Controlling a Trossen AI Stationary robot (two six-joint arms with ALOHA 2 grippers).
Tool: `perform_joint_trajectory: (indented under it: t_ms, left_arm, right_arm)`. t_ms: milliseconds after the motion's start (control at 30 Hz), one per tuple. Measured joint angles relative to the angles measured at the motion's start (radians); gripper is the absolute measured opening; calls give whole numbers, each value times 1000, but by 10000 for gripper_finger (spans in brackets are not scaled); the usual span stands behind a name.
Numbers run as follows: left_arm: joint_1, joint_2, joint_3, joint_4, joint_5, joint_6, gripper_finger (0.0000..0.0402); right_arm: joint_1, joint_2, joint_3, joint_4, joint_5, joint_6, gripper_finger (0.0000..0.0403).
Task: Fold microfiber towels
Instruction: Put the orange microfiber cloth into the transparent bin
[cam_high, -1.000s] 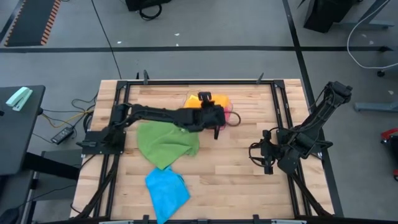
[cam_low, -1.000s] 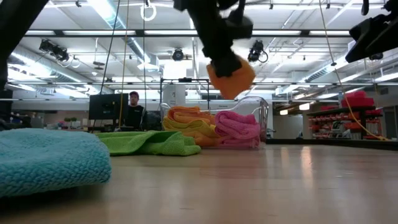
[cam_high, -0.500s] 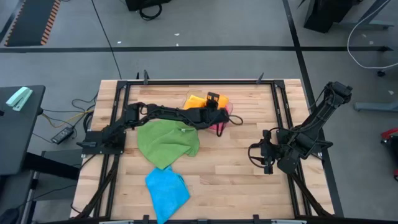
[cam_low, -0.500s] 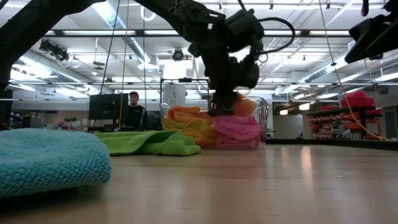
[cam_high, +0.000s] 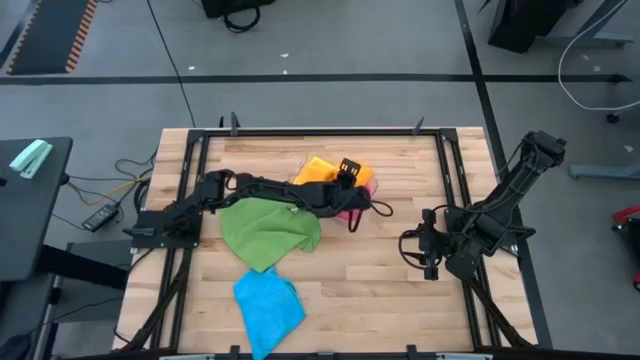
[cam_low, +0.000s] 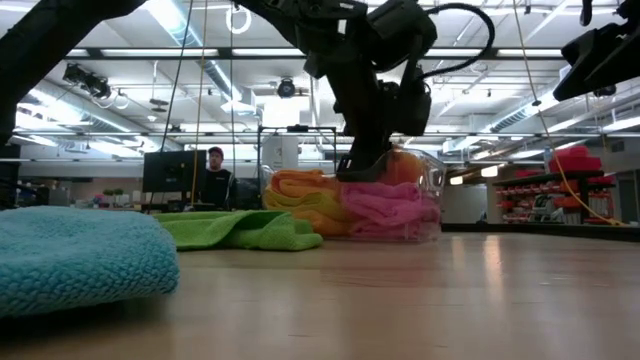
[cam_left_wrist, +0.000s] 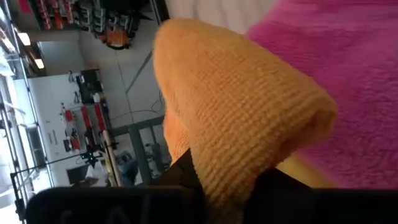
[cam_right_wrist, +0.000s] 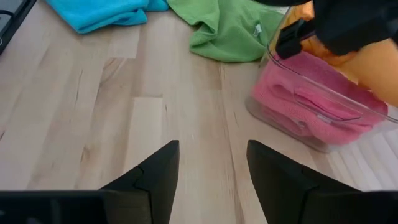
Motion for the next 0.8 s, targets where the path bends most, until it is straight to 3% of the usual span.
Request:
perform_joint_trajectory:
  t_ms: [233, 433, 633, 800]
  left_arm:
    - [-2, -22, 127, -231, 91, -84, 44]
    - [-22, -19, 134, -390, 169, -137, 57]
    - [-45, -4, 133, -373, 32, -120, 43]
    - [-59, -11, 135, -332, -41, 9, 47]
  right_arm:
    - [0, 0, 0, 0, 0, 0, 197]
    - [0, 0, 0, 2, 0, 6, 197]
    - [0, 0, 0, 4, 0, 15, 197]
    - [0, 0, 0, 4, 0, 13, 197]
